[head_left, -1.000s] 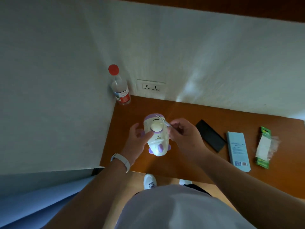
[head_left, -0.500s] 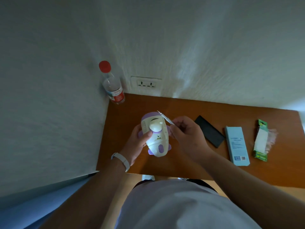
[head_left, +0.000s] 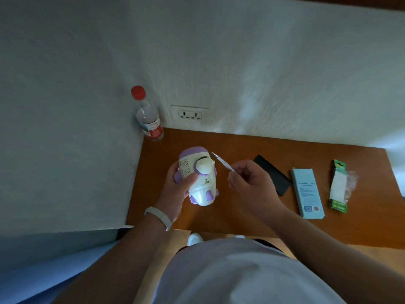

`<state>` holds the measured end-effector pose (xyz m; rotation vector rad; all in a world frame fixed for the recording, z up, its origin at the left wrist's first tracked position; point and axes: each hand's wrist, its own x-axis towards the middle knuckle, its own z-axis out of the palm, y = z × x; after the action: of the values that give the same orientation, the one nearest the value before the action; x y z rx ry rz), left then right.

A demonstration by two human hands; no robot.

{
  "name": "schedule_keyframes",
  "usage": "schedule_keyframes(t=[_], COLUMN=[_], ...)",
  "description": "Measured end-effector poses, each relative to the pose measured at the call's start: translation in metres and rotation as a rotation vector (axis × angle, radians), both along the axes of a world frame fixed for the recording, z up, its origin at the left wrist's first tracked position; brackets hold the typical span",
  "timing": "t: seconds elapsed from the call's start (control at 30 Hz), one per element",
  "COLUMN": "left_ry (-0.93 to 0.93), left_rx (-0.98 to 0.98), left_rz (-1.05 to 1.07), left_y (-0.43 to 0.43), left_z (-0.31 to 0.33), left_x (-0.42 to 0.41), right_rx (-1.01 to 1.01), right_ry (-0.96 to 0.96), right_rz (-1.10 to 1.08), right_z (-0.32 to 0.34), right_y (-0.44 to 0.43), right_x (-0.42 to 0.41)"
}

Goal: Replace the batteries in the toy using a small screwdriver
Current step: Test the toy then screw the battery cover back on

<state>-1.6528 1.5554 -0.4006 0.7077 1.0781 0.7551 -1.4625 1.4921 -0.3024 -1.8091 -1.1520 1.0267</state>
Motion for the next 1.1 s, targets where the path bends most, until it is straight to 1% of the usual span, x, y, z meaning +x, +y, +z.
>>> schedule_keyframes(t=[0.27, 0.4, 0.53, 0.6, 0.7, 0.9, 1.03, 1.1], left_ry=[0.055, 0.109, -0.024, -0.062, -0.090, -0.167, -0.159, -0.137], left_rx=[0.132, 0.231, 0.284, 0.313, 0.363, 0.445, 0.484, 0.502], left_rz=[0.204, 0.206, 0.170, 0.163, 0.190, 0.253, 0.308, 0.363], left_y=[-0.019, -0.029, -0.036, -0.040, -0.050, -0.070, -0.073, -0.075], left_z=[0.032, 0.053, 0.083, 0.104, 0.136, 0.195, 0.218, 0.225], left_x=[0.008, 0.012, 0.022, 0.028, 0.037, 0.049, 0.050, 0.050], right_rx=[0.041, 0.059, 0.106, 0.122, 0.164, 0.271, 0.323, 0.367], right_ry=[0.022, -0.011, -0.028, -0.032, -0.066, -0.023, -0.012, -0.040], right_rz=[0.082, 0.146, 0.175, 0.196, 0.248, 0.271, 0.304, 0.332], right_z=[0.028, 0.052, 0.076, 0.087, 0.103, 0.143, 0.163, 0.171], right_y=[-0.015, -0.021, -0.025, -0.027, -0.029, -0.041, -0.051, -0.054], right_x=[0.020, 0.035, 0.049, 0.053, 0.058, 0.064, 0.069, 0.072])
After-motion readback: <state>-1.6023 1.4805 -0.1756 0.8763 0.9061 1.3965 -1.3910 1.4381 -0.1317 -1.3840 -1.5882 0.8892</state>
